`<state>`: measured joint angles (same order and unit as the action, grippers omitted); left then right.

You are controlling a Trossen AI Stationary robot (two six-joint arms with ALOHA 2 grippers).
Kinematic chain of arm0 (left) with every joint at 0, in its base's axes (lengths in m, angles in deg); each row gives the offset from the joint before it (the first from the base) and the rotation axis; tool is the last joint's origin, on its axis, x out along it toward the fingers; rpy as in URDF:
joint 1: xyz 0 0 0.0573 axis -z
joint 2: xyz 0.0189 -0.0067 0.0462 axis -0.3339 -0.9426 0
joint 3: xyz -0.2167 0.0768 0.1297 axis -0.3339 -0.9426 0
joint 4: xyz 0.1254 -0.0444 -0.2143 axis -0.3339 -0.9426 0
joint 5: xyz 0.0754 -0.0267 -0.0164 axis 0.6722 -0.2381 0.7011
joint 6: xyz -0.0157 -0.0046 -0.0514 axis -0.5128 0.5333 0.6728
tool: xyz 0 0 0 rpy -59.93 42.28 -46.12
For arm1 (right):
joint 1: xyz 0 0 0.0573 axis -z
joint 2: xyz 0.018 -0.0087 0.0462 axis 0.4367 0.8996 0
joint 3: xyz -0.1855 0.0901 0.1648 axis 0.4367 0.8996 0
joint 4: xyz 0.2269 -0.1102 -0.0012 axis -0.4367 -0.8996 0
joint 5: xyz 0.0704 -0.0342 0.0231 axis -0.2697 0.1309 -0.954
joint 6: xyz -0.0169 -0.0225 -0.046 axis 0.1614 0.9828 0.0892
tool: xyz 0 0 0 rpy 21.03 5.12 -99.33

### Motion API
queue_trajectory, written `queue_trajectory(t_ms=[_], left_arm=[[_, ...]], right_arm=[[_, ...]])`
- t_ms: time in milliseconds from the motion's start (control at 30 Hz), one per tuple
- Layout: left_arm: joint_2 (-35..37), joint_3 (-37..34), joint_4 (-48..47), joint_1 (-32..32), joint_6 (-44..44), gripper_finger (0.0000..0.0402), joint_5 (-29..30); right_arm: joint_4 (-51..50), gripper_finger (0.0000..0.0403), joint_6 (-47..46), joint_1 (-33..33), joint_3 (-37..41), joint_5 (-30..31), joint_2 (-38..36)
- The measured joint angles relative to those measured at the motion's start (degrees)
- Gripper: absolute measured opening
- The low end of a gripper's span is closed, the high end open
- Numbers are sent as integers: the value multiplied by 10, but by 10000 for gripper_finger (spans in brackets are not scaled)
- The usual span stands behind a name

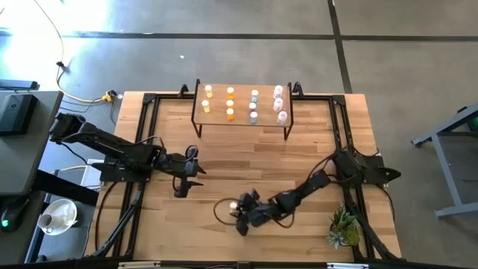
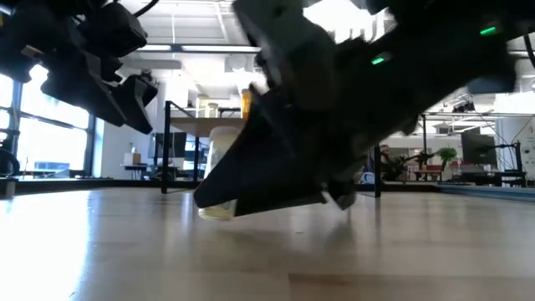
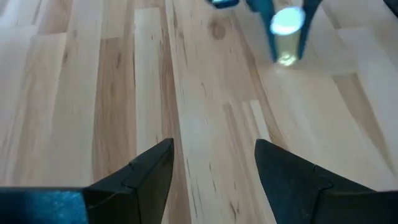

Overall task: Pick and place medicine bottles onto shelf by color
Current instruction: Put the yellow pill bottle on the shelf aligned with the yellow pill bottles

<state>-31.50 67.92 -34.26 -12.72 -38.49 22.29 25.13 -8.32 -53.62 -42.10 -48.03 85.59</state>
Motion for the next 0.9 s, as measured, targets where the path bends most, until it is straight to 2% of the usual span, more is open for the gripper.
queue_trajectory(t_ms=[200,400,667,900], left_arm=[[0,14,-4,0,0,216,0],[0,14,33,0,3,216,-1],[0,14,105,0,41,216,-9],[0,14,127,0,70,216,-6]], right_arm=[[13,77,28,51,0,-55,0],[87,77,96,89,0,-86,0],[136,77,165,124,0,-89,0],[178,77,227,139,-15,-91,0]])
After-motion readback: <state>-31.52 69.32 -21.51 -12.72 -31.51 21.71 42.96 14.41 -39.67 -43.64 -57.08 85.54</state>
